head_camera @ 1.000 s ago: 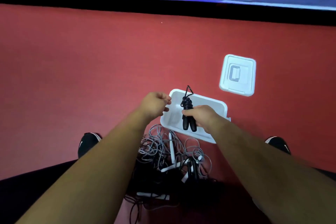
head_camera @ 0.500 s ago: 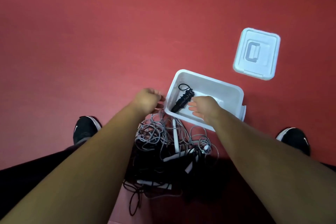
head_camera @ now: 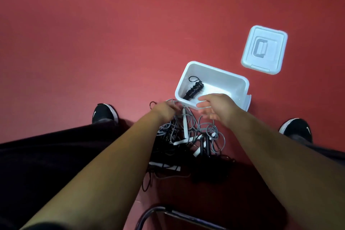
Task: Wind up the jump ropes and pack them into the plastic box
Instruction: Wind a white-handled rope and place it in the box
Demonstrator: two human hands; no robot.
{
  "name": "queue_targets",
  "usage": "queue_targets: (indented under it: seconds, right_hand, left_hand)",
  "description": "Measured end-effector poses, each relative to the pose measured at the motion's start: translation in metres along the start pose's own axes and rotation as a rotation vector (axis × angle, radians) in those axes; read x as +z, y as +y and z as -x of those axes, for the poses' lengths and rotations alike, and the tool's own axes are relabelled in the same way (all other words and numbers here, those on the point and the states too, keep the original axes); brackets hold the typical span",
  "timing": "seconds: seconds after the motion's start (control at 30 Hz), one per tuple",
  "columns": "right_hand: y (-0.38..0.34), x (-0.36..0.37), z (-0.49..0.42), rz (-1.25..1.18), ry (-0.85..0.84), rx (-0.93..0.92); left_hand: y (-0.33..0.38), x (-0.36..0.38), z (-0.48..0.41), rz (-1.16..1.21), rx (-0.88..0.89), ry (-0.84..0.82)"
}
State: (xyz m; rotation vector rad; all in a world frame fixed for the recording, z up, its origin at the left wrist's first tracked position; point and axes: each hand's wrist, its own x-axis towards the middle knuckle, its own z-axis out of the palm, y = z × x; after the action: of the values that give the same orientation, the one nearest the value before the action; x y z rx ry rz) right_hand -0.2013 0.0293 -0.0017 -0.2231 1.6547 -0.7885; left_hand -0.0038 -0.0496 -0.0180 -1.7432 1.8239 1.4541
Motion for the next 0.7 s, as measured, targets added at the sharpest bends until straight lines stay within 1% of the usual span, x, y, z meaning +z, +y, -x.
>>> queue_targets:
  seconds: [0.13,0.23,0.33,0.47,0.53,0.63,0.7]
  right_hand:
    - [0.038,0.007,0.008,0.128,-0.114,0.111]
    - [0.060,0.009,0.011,0.176,-0.122,0.167]
    - [0.062,0.012,0.016,0.186,-0.121,0.214]
    - [0.058,0.014,0.017,0.224,-0.133,0.226]
    - [0.058,0.014,0.014,0.226,-0.113,0.227]
    - [0.059,0.012,0.010,0.247,-0.090,0.202]
    - [0.054,0.009,0.012,0.256,-0.081,0.169]
  left_hand:
    - [-0.013,0.021,0.005,-0.127,0.001,-0.127]
    - [-0.019,0.025,-0.002,-0.109,0.020,-0.119]
    - [-0.024,0.024,-0.009,-0.002,-0.001,-0.087]
    - [-0.037,0.039,-0.020,0.134,-0.055,-0.137]
    - [-0.044,0.047,-0.029,0.230,-0.058,-0.118]
    - [-0.023,0.037,-0.020,0.365,-0.088,-0.042]
    - [-0.002,0.024,-0.007,0.456,-0.101,-0.046]
